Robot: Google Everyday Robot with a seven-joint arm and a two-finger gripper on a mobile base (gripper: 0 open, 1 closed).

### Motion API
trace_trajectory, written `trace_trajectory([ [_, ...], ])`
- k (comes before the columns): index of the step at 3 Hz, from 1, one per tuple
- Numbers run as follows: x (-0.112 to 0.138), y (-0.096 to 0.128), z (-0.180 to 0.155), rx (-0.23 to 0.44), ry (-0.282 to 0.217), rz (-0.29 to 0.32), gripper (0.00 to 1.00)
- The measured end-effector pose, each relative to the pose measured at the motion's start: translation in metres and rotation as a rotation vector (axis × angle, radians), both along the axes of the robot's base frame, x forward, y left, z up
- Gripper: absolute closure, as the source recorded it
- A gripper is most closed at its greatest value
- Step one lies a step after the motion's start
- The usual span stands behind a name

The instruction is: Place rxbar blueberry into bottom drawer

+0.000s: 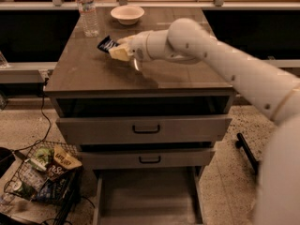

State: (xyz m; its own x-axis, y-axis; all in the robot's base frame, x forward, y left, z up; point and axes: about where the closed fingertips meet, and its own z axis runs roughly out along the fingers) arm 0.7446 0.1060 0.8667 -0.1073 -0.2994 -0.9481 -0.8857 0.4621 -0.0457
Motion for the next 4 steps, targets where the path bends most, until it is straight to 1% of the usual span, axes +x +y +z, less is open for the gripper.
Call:
trace_trajectory([
  [1, -0.054, -0.042, 0.064, -0.022, -0.129, -0.001, 1.00],
  [2, -0.086, -0.071, 0.096, -0.034, -0.187, 0.002, 1.00],
  [3, -0.110, -0.108, 0.104, -0.005, -0.199, 0.008, 1.00],
  [4, -0.132, -0.152, 0.088, 0.003, -0.193, 0.011, 1.00],
])
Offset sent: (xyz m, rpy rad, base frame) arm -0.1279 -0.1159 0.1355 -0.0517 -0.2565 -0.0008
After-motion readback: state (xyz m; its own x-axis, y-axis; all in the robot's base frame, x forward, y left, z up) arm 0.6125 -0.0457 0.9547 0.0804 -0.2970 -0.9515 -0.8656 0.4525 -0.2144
